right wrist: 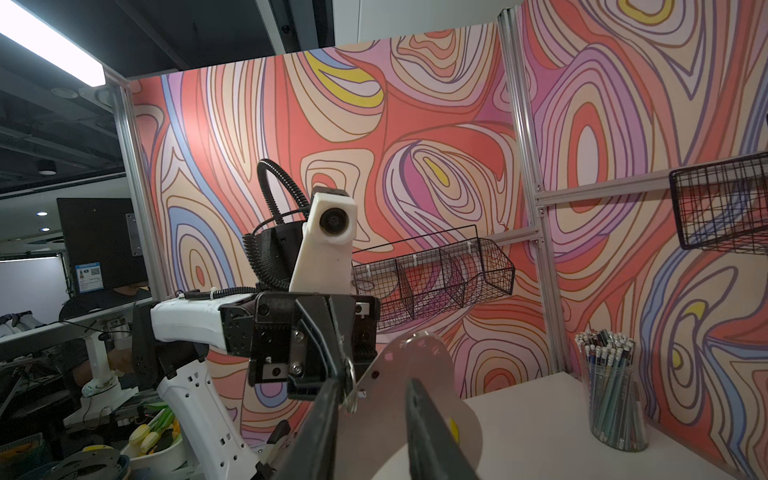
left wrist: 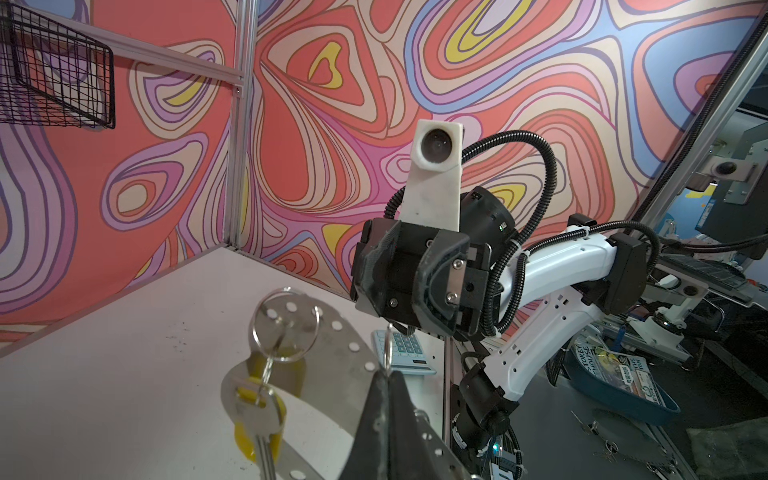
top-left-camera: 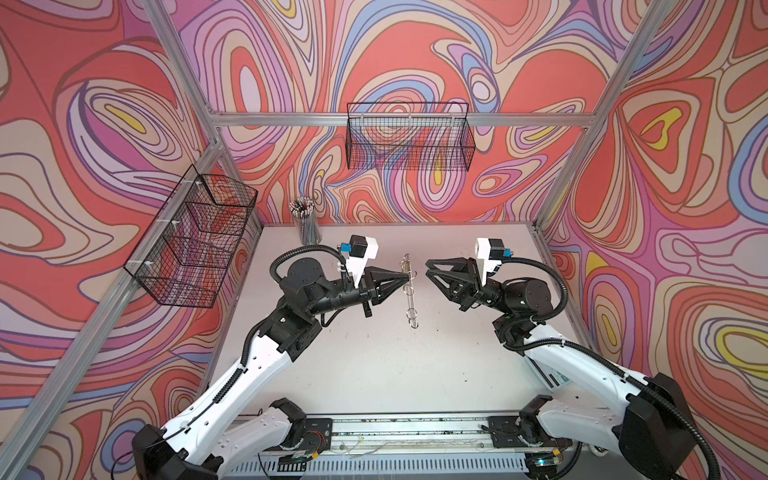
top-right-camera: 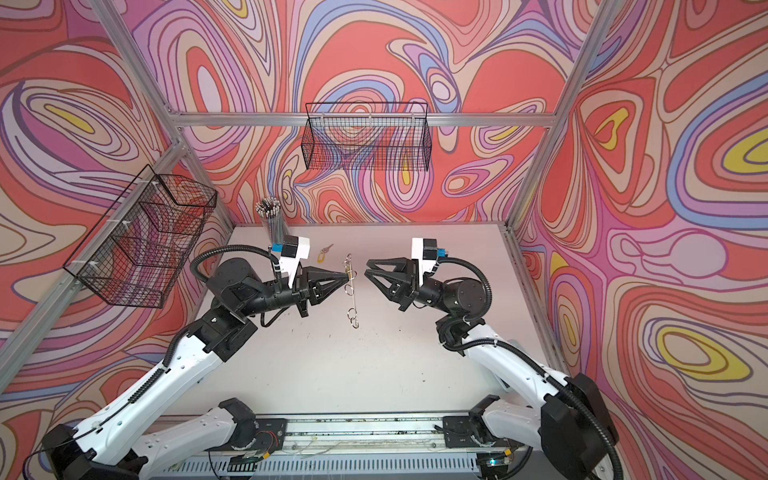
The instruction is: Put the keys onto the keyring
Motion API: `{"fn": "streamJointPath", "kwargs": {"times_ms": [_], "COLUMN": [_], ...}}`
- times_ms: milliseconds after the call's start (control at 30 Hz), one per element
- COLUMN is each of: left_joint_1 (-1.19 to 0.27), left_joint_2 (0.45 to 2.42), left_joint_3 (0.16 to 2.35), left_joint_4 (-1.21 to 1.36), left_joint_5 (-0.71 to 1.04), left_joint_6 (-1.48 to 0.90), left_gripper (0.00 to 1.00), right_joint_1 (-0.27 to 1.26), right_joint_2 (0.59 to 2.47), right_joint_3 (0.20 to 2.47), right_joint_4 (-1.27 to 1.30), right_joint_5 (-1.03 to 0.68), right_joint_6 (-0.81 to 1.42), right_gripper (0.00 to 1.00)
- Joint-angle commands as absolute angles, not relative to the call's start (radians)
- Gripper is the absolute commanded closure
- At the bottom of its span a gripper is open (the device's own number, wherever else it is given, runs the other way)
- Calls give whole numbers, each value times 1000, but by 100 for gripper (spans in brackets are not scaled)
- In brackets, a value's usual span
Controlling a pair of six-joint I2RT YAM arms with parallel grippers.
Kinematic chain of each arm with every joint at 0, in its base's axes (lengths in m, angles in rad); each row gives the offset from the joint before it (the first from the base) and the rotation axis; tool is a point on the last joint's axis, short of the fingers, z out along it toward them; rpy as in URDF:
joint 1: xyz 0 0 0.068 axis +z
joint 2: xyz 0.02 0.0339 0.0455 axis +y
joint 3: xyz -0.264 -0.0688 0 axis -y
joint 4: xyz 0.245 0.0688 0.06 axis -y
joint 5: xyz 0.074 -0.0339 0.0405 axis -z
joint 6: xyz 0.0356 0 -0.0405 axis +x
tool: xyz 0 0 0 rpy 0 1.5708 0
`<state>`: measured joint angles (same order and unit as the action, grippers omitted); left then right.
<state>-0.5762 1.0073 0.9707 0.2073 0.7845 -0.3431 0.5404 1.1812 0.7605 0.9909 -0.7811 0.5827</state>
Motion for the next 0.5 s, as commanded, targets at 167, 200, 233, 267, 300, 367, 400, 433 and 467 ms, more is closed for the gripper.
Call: {"fn": "streamJointPath", "kwargs": {"times_ms": [167,200,233,267,300,367,400,433,467], "left_joint_1": [-580,-580,-580,-580,-580,-580,-580,-580,-580], "left_joint_2": [996,998,1000,999,1000,1003,1005,1006,1008], "left_joint_3": [1009,1011,1011,1012,1012,1015,1017,1019,1019], "left_joint_4": [182,179,177,175,175,175,173,172,172], "left_joint_5": [799,800,799,798,796,800,800,802,802], "left_joint_6": [-318,-316,-316,-314,-313,-314,-314,-314,-313], "left_gripper": [100,100,100,100,100,100,100,100,100], "right_joint_1": [538,538,538,539,541,551,556,561,563], "right_joint_2": [1170,1172,1173,1174,1178,1184,1187,1190,1193], "right_joint_3": [882,887,892,898,905,921,926,928,930], "right_joint_4": [685,681,667,652,631,579,563,557,557], "right_joint_5": [-906,-909,-912,-913,-913,-911,-910,-912,-913], "right_joint_6": [439,438,429,416,404,368,359,354,353], "right_gripper": [70,70,70,70,70,71,70,71,72]}}
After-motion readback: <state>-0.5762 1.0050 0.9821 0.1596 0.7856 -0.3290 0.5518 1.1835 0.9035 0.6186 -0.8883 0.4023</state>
